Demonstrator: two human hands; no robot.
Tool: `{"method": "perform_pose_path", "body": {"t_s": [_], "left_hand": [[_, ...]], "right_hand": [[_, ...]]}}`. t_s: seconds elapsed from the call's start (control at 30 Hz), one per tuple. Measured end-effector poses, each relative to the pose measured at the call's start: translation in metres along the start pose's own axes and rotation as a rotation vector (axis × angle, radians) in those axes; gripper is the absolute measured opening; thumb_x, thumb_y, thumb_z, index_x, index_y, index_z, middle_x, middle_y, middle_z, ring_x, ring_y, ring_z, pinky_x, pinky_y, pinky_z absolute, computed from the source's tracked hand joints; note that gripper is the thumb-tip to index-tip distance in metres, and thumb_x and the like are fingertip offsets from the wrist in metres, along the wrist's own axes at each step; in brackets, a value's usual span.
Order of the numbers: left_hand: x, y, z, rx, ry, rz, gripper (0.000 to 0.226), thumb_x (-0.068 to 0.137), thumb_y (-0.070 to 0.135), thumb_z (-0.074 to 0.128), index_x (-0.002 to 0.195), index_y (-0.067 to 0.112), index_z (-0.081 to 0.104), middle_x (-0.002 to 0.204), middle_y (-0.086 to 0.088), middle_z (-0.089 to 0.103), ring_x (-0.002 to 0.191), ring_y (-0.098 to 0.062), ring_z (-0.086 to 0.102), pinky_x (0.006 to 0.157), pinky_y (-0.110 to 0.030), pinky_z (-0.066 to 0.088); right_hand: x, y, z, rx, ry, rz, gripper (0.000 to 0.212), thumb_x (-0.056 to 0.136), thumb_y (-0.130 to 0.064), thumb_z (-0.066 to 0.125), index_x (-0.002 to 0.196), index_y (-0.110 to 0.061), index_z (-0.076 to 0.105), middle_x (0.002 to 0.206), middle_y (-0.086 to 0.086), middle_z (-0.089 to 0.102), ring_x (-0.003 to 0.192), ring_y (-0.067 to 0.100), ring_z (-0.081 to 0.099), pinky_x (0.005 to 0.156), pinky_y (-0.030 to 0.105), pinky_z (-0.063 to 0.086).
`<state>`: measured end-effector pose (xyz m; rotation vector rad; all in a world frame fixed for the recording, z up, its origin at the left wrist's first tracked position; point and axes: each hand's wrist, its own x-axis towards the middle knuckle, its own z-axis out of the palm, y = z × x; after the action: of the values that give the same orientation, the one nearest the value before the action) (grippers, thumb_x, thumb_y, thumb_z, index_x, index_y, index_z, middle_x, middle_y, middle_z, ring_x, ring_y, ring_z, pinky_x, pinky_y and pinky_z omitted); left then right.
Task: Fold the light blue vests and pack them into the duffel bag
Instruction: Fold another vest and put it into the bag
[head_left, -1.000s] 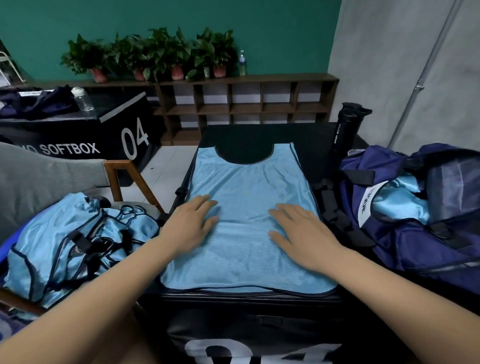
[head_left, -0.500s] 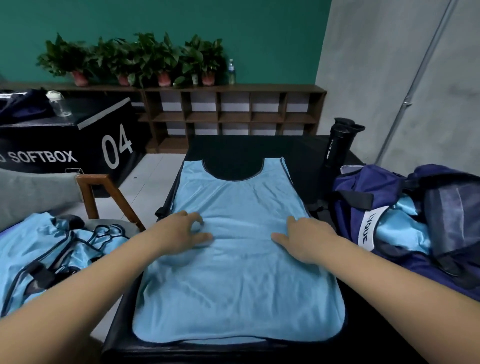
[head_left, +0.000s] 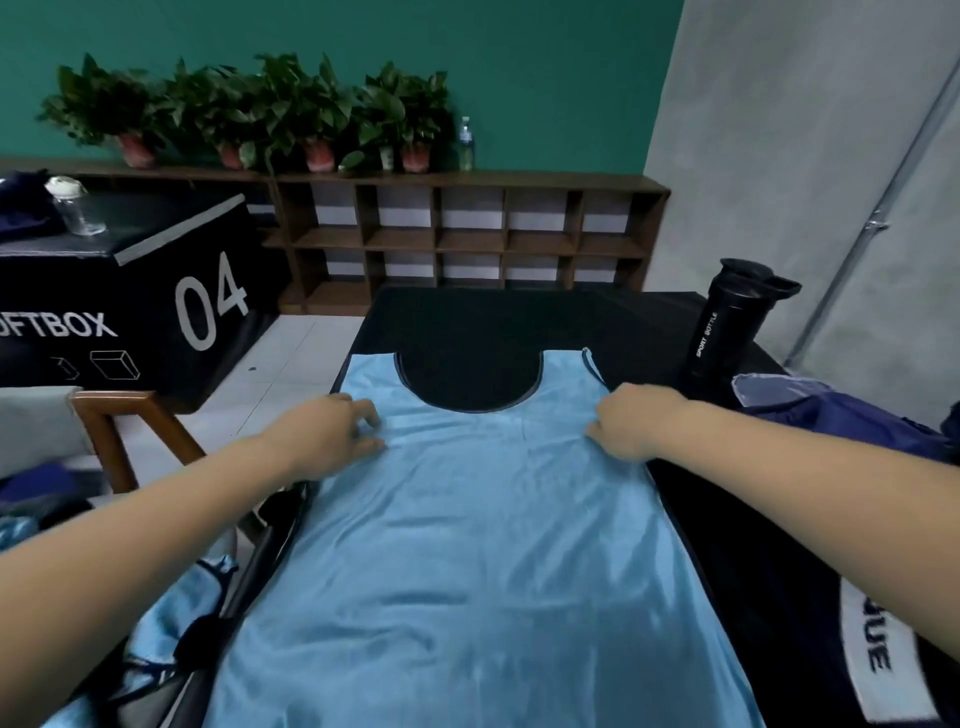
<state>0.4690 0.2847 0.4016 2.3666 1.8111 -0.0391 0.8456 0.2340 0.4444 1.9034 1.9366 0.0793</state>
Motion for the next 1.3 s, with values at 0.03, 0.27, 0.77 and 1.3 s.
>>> {"method": "perform_pose_path", "body": {"t_s": [0.03,0.27,0.77,1.3], "left_hand": [[0.013,-0.002,-0.003,0.002,0.035,-0.003,0.043,0.099,0.058,0.062,0.133,0.031,0.061,0.11,0.005,0.061,0.101,-0.02,0.062,0.09,-0.04,0.055],[0.084,-0.005,0.0,-0.071,0.059,0.062,0.047,0.098,0.053,0.068,0.14,0.034,0.06,0.126,0.008,0.053,0.114,-0.02,0.059,0.097,-0.04,0.052],[0.171,-0.042,-0.018,-0.181,0.221,-0.075,0.019,0.091,0.024,0.077,0.107,0.025,0.068,0.106,0.001,0.064,0.095,-0.018,0.062,0.083,-0.029,0.046],[0.195,-0.045,-0.028,-0.385,-0.055,-0.1,0.02,0.087,0.012,0.078,0.086,0.015,0.058,0.078,-0.002,0.059,0.072,-0.02,0.052,0.069,-0.034,0.043]], "right_hand": [[0.014,0.004,-0.003,-0.008,0.064,0.025,0.036,0.109,-0.03,0.038,0.123,-0.015,0.067,0.126,0.01,0.065,0.1,0.03,0.061,0.082,0.039,0.049],[0.088,0.007,0.012,0.264,0.089,-0.146,0.024,0.108,-0.041,0.037,0.099,-0.027,0.053,0.106,-0.004,0.062,0.097,0.028,0.063,0.085,0.045,0.053],[0.163,0.075,0.008,0.483,0.216,-0.014,0.055,0.102,-0.04,0.06,0.153,-0.024,0.048,0.146,0.001,0.058,0.131,0.025,0.057,0.107,0.044,0.051],[0.186,0.074,-0.008,0.859,-0.055,-0.006,0.023,0.086,-0.014,0.079,0.084,-0.014,0.057,0.086,0.002,0.056,0.078,0.02,0.05,0.067,0.031,0.043]]}}
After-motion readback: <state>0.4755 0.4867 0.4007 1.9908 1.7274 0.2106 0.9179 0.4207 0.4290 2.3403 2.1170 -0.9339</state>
